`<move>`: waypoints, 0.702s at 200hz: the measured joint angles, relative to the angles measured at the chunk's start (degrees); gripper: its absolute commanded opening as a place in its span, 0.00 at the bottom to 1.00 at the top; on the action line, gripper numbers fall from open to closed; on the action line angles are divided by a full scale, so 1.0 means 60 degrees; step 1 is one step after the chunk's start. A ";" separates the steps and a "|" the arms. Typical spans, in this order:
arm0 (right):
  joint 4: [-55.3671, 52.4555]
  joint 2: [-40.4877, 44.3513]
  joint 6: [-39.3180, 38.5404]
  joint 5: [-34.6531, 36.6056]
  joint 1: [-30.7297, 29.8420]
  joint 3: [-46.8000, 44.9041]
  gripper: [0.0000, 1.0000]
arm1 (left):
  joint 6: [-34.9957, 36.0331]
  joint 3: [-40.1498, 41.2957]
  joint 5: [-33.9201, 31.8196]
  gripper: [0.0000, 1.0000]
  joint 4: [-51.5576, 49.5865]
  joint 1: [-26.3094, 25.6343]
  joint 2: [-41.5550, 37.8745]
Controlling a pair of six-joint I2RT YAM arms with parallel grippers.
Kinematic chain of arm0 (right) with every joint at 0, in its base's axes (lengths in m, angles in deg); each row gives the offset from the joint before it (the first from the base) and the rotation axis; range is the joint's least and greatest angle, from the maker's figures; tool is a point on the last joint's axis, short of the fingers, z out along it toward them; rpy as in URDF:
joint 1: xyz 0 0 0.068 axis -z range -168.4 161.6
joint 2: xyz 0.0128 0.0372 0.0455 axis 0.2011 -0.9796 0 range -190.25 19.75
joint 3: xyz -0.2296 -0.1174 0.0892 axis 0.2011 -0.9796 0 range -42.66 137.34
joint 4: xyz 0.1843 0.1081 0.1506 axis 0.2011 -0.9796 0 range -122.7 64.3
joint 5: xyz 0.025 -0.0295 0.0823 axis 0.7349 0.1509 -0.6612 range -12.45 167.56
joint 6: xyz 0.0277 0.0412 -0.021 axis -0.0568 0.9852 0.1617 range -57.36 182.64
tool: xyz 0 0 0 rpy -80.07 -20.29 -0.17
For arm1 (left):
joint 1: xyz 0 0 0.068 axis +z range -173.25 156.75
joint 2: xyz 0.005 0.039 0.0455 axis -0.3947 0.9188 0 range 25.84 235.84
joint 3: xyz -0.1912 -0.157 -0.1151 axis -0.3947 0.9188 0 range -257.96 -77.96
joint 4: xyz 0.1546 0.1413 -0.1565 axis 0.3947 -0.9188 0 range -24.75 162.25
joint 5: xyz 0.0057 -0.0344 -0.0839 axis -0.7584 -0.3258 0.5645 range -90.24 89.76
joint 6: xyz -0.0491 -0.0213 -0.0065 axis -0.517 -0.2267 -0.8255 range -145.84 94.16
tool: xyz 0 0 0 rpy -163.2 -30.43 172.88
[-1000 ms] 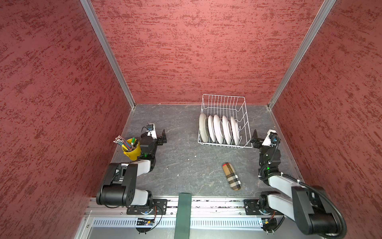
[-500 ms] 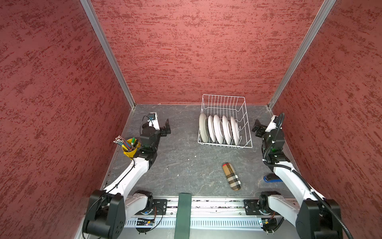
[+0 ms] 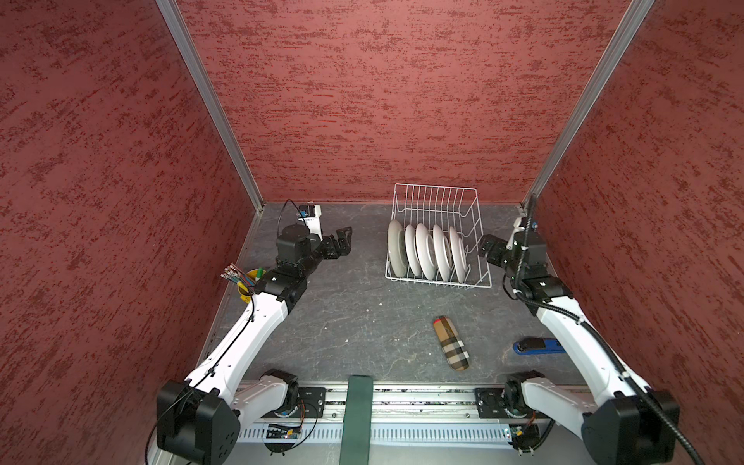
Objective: Unload the plates from the dish rack
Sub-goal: Pick up the plate from the dish rack.
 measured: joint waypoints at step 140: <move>-0.3588 -0.4798 -0.0062 0.3625 -0.4000 0.5818 0.97 | -0.1778 -0.0197 0.3180 0.94 -0.0368 0.0696 0.0831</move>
